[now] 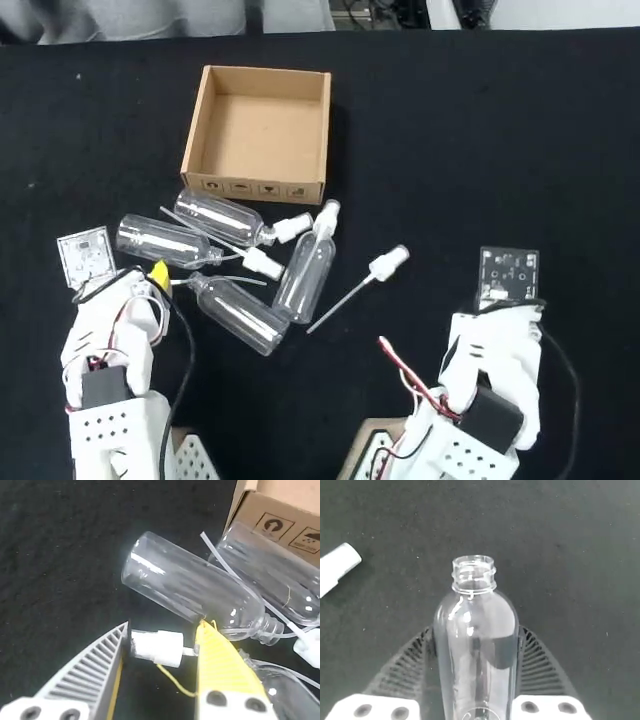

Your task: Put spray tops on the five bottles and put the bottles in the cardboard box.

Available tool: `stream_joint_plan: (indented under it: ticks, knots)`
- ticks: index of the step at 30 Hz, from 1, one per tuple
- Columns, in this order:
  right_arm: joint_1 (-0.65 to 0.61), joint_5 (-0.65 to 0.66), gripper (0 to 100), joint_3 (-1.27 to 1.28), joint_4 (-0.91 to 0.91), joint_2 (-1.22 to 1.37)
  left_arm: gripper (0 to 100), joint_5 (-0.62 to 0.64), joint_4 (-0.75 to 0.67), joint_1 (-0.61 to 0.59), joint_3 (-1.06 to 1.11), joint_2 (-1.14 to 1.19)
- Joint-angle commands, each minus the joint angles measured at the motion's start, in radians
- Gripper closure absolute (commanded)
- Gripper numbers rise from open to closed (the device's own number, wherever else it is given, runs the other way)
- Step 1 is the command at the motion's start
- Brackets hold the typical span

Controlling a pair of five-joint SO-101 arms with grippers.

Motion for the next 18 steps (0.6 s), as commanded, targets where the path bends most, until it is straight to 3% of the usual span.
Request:
stream_joint_plan:
  ticks: [1, 5, 12, 18]
  knots:
    - [0.014, -0.032, 91.0, 0.012, -0.038, -0.079, 80, -0.011, -0.017, -0.021, -0.010, -0.012]
    - [0.020, -0.069, 91.0, 0.051, -0.072, -0.079, 80, -0.011, 0.008, -0.021, -0.102, -0.012]
    - [0.089, -0.071, 91.0, 0.061, -0.097, -0.079, 80, -0.018, 0.218, -0.012, -0.381, -0.011]
    - [0.097, -0.074, 91.0, 0.064, -0.101, -0.079, 80, -0.020, 0.273, -0.001, -0.487, 0.000]
